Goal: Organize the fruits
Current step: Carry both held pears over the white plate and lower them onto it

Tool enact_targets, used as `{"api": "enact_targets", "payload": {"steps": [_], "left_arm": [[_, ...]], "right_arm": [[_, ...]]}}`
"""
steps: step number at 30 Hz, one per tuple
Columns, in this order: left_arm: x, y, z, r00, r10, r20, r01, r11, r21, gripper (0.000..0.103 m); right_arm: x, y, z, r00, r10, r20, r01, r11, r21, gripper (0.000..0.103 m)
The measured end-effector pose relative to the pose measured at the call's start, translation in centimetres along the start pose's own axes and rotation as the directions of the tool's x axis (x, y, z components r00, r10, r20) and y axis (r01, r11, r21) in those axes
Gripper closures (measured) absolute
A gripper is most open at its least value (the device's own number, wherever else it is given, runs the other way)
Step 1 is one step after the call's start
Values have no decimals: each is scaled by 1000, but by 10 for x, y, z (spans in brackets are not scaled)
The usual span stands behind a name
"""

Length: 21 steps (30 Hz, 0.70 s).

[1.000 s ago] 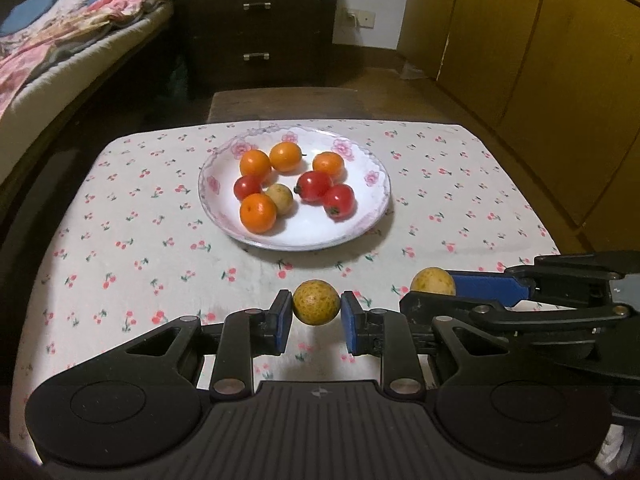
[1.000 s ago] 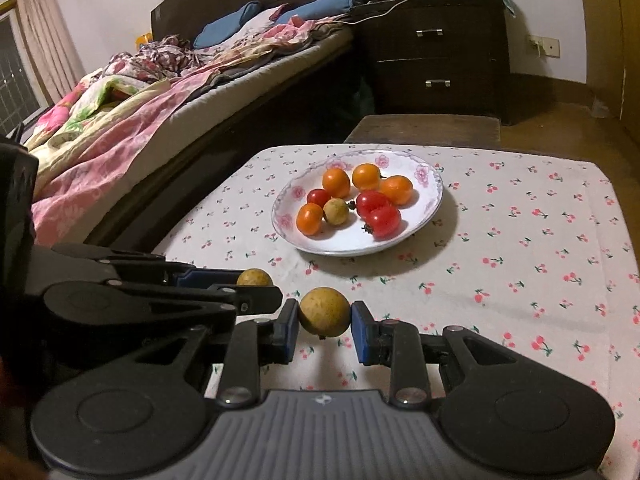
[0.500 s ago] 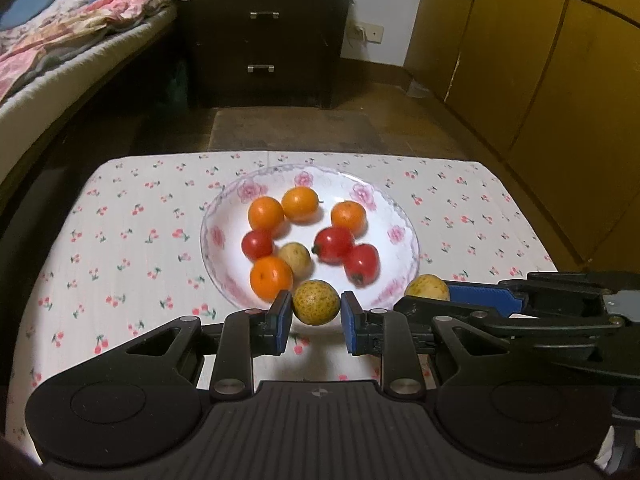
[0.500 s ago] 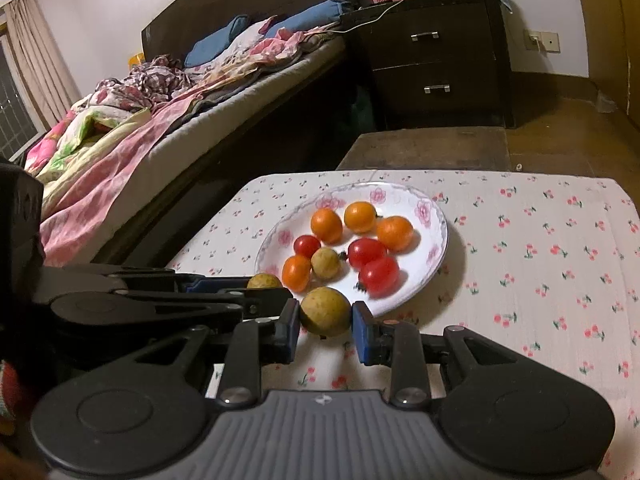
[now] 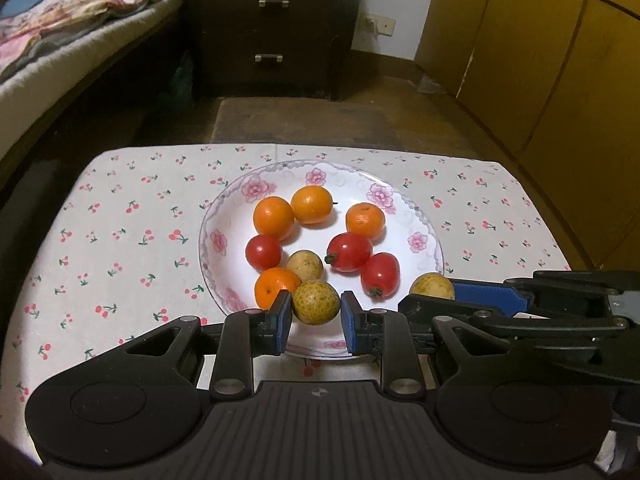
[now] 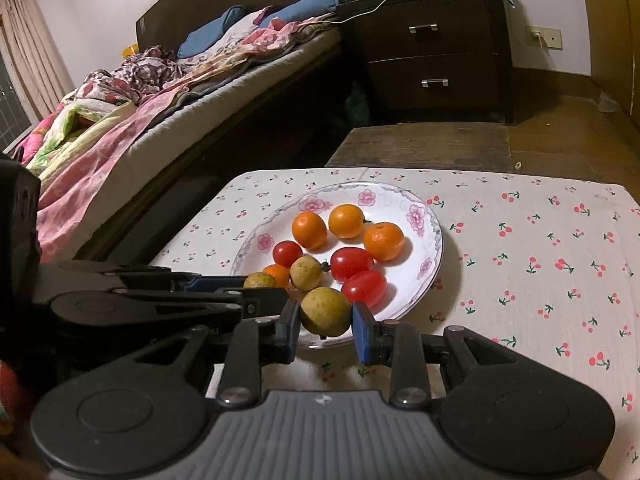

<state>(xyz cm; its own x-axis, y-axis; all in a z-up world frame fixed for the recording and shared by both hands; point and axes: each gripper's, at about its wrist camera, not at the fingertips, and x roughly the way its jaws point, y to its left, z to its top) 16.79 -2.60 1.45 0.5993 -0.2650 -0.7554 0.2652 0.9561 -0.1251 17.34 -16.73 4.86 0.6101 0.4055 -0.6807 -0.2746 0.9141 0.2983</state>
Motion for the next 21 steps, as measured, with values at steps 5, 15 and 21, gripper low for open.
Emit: {"api": "enact_targets", "payload": {"steps": [5,15,21], "left_arm": [[4,1,0,1000,8,-2,-8,1000,6,70],[14,7,-1,1000,20,-18,-20,1000,-18,70],[15,9,0,1000,21,-19,-22,999,-28,70]], "right_arm": [[5,-1,1,1000,3,-2,-3,1000,-24,48],[17,-1,3,1000,-1,-22,0,999,-45,49],[20,-1,6,1000,5,-25,-7,998,-56,48]]}}
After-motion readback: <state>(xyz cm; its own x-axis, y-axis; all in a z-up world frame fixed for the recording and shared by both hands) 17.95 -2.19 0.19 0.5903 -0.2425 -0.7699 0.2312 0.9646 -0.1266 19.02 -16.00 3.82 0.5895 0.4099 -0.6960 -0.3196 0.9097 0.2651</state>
